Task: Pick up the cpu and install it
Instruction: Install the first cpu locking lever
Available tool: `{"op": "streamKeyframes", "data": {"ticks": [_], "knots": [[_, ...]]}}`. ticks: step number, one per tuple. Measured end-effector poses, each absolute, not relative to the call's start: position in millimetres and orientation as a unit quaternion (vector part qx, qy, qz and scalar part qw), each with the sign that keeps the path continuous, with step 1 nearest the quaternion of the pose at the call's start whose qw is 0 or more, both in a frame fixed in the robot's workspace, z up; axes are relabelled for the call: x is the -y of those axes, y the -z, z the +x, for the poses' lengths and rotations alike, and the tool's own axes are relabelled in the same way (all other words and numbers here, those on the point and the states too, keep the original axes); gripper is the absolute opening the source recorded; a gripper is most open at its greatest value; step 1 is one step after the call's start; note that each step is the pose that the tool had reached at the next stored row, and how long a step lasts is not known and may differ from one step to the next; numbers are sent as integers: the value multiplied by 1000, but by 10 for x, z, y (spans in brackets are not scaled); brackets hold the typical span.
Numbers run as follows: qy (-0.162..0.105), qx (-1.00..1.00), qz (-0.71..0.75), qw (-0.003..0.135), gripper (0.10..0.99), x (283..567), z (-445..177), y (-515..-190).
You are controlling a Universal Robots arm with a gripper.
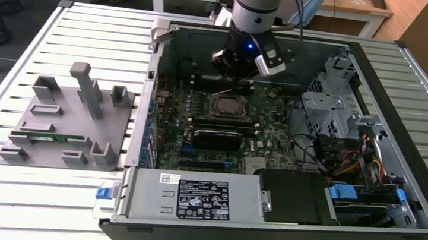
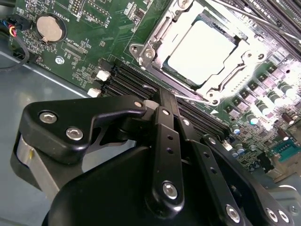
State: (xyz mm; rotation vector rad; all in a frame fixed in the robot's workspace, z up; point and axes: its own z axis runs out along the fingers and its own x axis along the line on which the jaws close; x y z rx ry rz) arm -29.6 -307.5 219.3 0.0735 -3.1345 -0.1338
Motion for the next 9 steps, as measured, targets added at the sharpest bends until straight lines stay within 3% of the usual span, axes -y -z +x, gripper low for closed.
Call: {"op": "streamKeyframes", "data": {"ticks": [9], "knots": [[43, 999, 23, 2, 106, 3075, -278, -2124]]}}
